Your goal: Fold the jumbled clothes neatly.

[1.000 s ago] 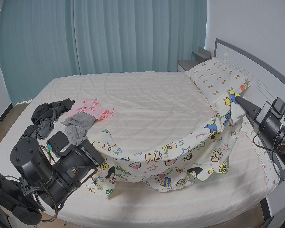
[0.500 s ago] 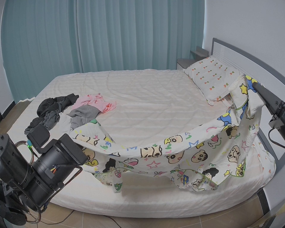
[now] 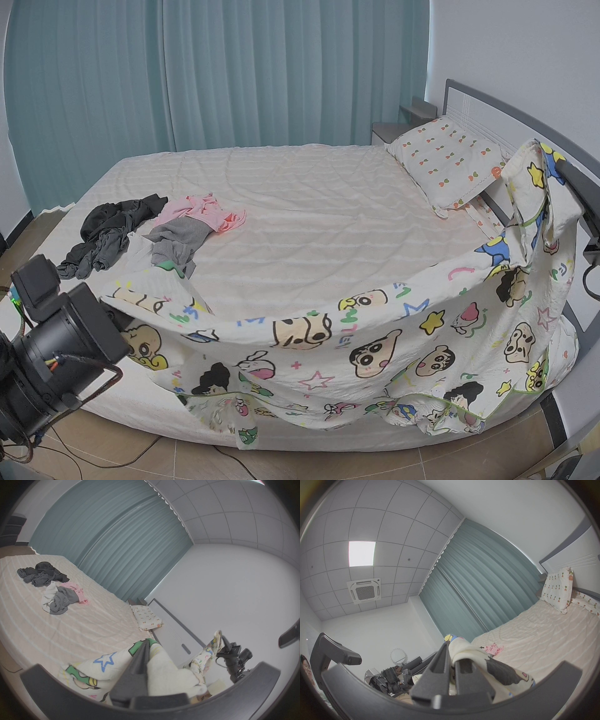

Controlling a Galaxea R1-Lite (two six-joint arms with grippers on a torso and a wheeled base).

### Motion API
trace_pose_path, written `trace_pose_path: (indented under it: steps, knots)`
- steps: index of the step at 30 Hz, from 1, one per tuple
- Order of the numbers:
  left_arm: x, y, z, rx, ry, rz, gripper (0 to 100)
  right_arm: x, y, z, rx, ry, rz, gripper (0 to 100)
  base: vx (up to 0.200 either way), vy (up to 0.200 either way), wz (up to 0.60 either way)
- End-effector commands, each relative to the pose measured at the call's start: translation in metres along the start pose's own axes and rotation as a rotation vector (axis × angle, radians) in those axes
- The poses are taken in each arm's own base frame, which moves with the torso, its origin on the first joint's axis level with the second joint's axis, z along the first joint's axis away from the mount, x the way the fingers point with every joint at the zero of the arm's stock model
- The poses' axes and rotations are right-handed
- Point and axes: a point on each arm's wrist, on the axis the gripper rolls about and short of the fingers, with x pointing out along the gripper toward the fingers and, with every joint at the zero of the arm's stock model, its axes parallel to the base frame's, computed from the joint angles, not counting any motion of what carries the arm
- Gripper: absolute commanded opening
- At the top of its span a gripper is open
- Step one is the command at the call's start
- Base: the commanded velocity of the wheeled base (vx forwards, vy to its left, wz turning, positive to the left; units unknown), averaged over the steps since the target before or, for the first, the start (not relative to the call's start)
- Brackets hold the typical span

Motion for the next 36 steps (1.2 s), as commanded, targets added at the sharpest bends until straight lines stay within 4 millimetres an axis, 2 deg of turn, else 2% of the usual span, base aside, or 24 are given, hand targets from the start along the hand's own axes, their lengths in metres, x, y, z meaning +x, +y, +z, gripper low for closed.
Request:
trace_pose_path:
  steps: [1, 7, 8, 9, 15, 16, 17, 19, 20, 22, 27, 28, 29, 33, 36]
  knots:
    - [0.0, 0.0, 0.002, -0.003, -0.002, 0.002, 0, 0.007, -0.009, -0.006, 0.013, 0.049, -0.049, 0, 0.0, 0.0, 0.0]
    - [0.033, 0.021, -0.015, -0.007, 0.057, 0.153, 0, 0.02, -0.026, -0.011, 0.015, 0.077, -0.124, 0, 0.0, 0.0, 0.0]
    - [0.033, 0.021, -0.015, -0.007, 0.057, 0.153, 0, 0.02, -0.026, -0.011, 0.015, 0.077, -0.124, 0, 0.0, 0.0, 0.0]
    - [0.043, 0.031, -0.017, -0.01, 0.06, 0.206, 0, 0.027, -0.036, -0.015, 0.016, 0.093, -0.165, 0, 0.0, 0.0, 0.0]
    - [0.063, 0.051, -0.013, -0.041, 0.075, 0.265, 0, 0.044, -0.065, -0.022, 0.023, 0.122, -0.266, 0, 0.0, 0.0, 0.0]
    - [0.064, 0.051, -0.013, -0.043, 0.073, 0.266, 0, 0.044, -0.066, -0.022, 0.023, 0.122, -0.268, 0, 0.0, 0.0, 0.0]
    - [0.073, 0.054, -0.009, -0.079, 0.061, 0.274, 0, 0.05, -0.074, -0.024, 0.026, 0.132, -0.292, 0, 0.0, 0.0, 0.0]
    - [0.074, 0.054, -0.008, -0.083, 0.057, 0.276, 0, 0.051, -0.076, -0.024, 0.027, 0.134, -0.298, 0, 0.0, 0.0, 0.0]
    - [0.087, 0.058, -0.007, -0.095, 0.067, 0.28, 0, 0.06, -0.088, -0.026, 0.028, 0.136, -0.322, 0, 0.0, 0.0, 0.0]
    - [0.095, 0.06, -0.007, -0.098, 0.08, 0.273, 0, 0.067, -0.097, -0.028, 0.024, 0.132, -0.332, 0, 0.0, 0.0, 0.0]
    - [0.119, 0.068, -0.005, -0.104, 0.093, 0.277, 0, 0.082, -0.116, -0.032, 0.006, 0.109, -0.347, 0, 0.2, 0.0, 0.0]
    - [0.132, 0.074, -0.004, -0.103, 0.085, 0.292, 0, 0.088, -0.124, -0.036, 0.005, 0.106, -0.348, 0, 0.2, 0.0, 0.0]
    - [0.134, 0.075, -0.004, -0.101, 0.085, 0.296, 0, 0.089, -0.125, -0.036, 0.003, 0.105, -0.349, 0, 0.2, 0.0, 0.0]
    - [0.167, 0.093, -0.001, -0.098, 0.065, 0.336, 0, 0.108, -0.148, -0.039, 0.002, 0.1, -0.376, 0, 0.2, 0.0, 0.0]
    - [0.177, 0.1, -0.001, -0.099, 0.06, 0.35, 0, 0.116, -0.16, -0.04, -0.002, 0.101, -0.391, 0, 0.2, 0.0, 0.0]
